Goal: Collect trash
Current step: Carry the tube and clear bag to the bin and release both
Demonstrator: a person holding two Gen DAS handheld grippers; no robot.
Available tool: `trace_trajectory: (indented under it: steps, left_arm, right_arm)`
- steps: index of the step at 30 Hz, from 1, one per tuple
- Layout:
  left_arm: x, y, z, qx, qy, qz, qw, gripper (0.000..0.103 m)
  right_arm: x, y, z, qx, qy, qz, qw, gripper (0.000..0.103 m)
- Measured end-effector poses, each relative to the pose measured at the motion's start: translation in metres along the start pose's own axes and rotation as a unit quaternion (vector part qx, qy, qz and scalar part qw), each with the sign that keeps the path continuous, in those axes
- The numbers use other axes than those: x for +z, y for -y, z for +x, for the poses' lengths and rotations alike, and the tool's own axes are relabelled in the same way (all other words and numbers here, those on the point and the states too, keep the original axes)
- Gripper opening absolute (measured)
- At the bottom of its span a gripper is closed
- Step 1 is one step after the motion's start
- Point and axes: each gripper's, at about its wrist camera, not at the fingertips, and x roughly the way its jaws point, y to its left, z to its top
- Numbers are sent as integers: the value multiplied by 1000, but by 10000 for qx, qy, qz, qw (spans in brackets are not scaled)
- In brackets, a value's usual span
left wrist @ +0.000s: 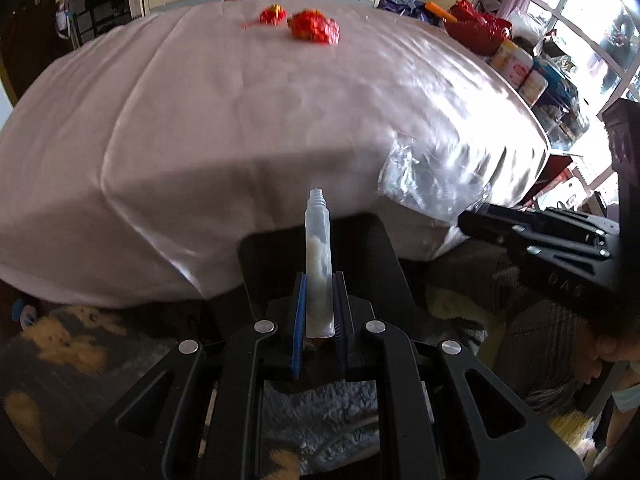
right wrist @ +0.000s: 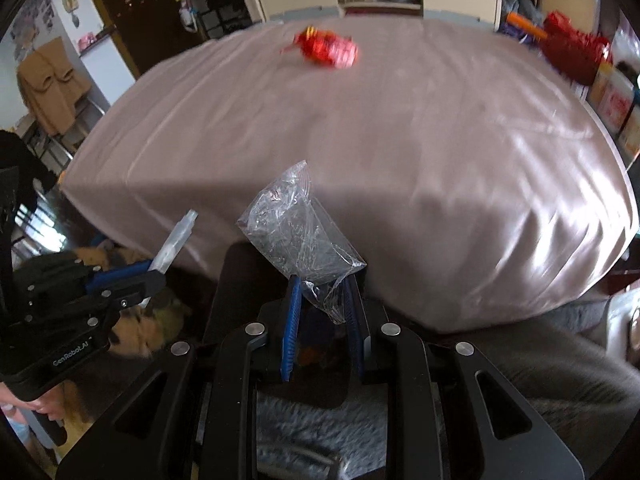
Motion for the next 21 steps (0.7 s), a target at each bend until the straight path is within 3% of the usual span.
trace_trajectory:
  steps: [10,21]
  left_arm:
    - [-26,0,38,-140,-513,-128,9985,12]
    - [-36,-10,68,-129,-894,-285,9955,12]
  right_arm:
    - [-23,-6,37,54,-605,9,9982,23]
    - [-24,-4,65,293,-1000,326,9940,25]
